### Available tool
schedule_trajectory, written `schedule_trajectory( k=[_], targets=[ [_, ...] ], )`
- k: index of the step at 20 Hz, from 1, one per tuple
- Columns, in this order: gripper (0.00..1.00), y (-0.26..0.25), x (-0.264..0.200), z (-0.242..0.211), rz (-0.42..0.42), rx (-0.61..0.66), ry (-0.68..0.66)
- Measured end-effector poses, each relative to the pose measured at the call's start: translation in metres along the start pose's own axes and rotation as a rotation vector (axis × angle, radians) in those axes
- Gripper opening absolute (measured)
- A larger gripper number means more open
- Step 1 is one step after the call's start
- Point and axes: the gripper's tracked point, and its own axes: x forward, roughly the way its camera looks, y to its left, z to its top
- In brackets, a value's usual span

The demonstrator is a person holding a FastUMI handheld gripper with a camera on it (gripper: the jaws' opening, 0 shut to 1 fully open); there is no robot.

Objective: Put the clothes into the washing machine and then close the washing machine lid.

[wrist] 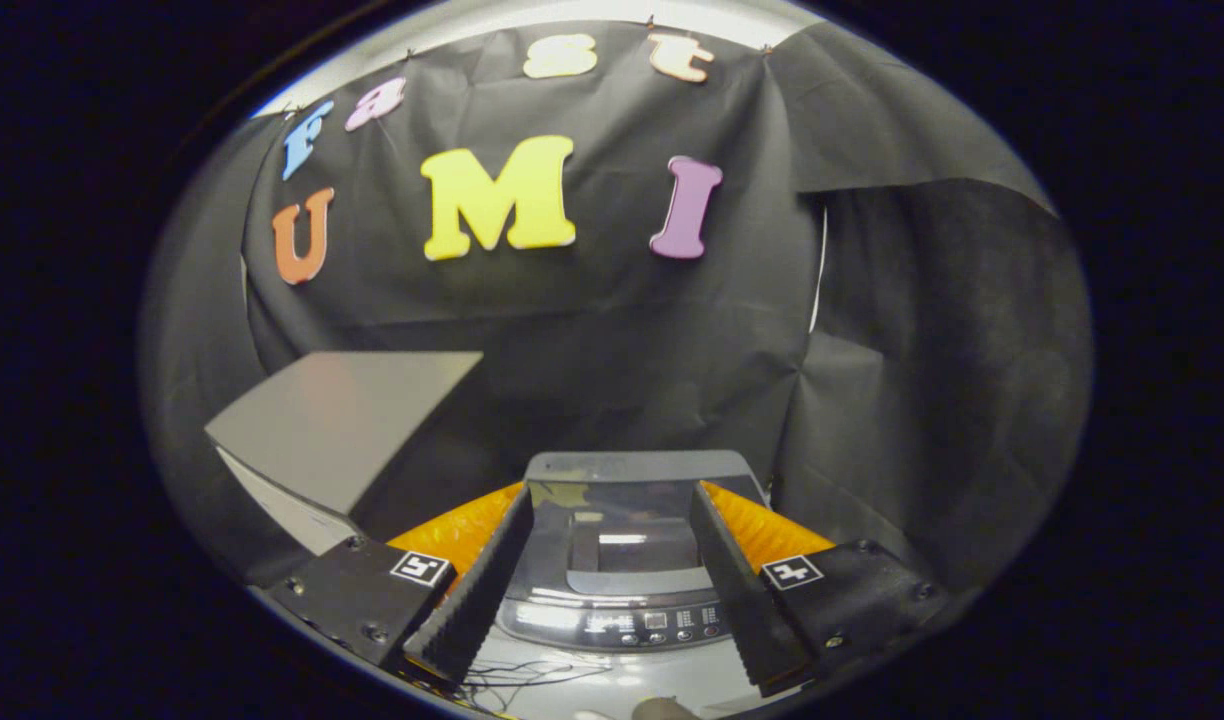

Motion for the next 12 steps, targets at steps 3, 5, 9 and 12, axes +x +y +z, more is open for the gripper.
schedule_trajectory(
  k=[3, 5, 9, 12],
  targets=[
    [0.99, 0.003, -0.044, 0.017, -0.008, 0.012, -0.07],
    [0.99, 0.009, -0.072, 0.021, -0.011, 0.014, -0.1],
    [1.0, 0.015, -0.134, 0.023, -0.019, -0.009, -0.152],
    [1.0, 0.019, -0.192, 0.009, -0.013, -0.038, -0.181]
  ],
)
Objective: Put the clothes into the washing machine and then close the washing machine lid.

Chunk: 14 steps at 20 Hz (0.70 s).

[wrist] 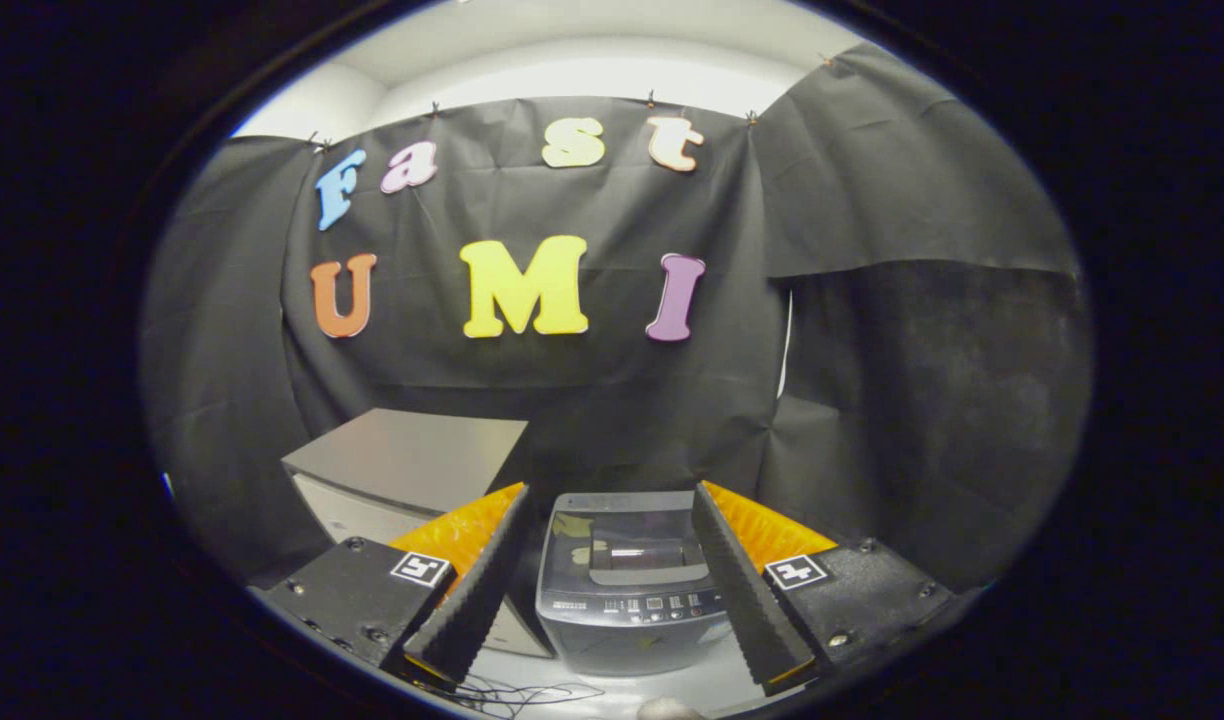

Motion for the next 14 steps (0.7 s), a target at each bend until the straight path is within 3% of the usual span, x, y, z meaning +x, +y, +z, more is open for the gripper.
schedule_trajectory(
  k=[7, 14],
  targets=[
    [0.99, -0.027, -0.099, 0.001, -0.015, 0.04, -0.065],
    [1.0, -0.04, -0.155, -0.049, -0.024, 0.059, -0.037]
  ],
)
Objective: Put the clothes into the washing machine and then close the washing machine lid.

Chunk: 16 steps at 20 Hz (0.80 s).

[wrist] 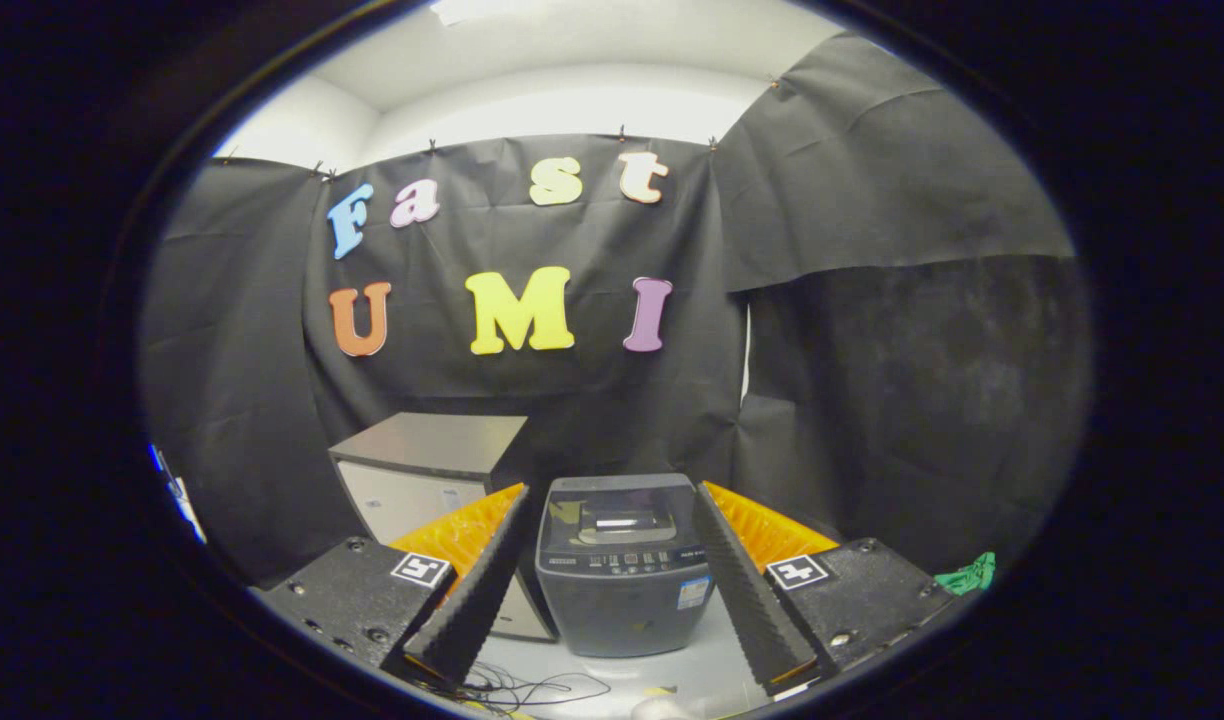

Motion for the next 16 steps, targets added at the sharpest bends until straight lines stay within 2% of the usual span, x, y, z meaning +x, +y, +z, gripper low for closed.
schedule_trajectory(
  k=[10, 16],
  targets=[
    [1.0, 0.033, -0.031, -0.028, 0.051, -0.014, 0.026],
    [1.0, 0.044, -0.035, -0.033, 0.047, -0.014, 0.027]
  ],
)
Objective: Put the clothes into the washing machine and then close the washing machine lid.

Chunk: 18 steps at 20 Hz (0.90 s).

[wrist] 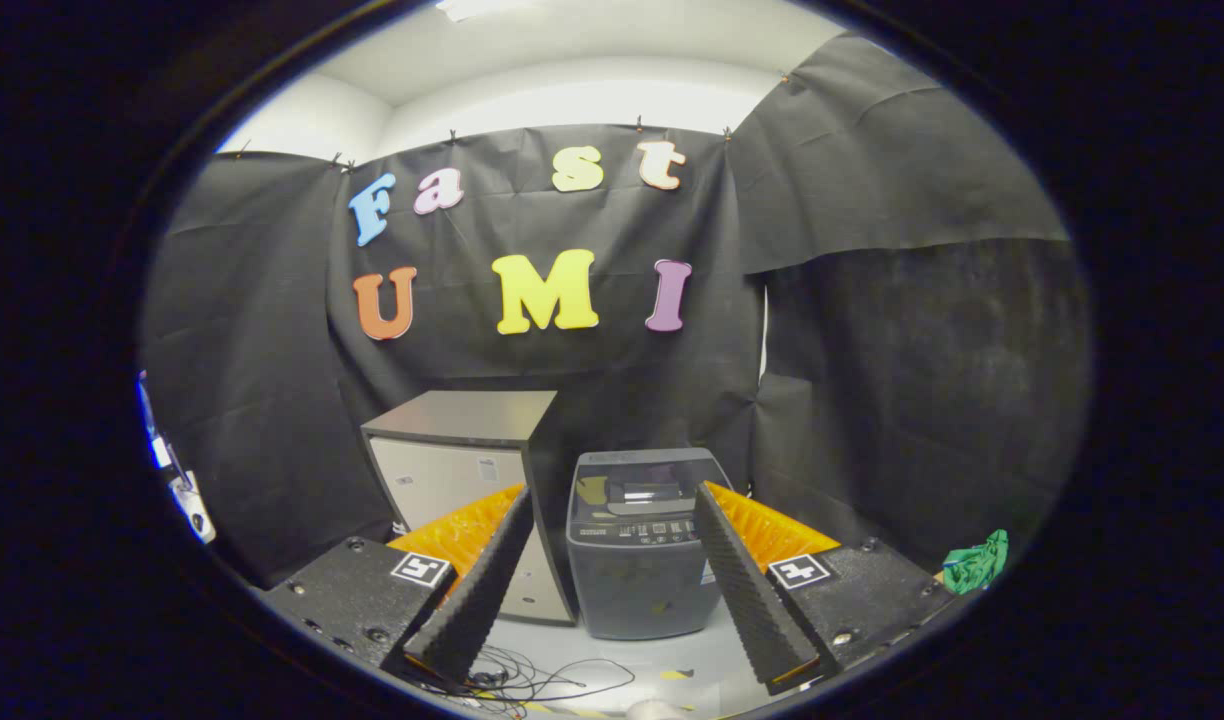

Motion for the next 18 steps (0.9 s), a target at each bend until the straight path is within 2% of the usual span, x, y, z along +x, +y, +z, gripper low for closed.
schedule_trajectory(
  k=[18],
  targets=[
    [1.0, 0.007, 0.015, -0.023, -0.009, -0.006, 0.031]
  ],
)
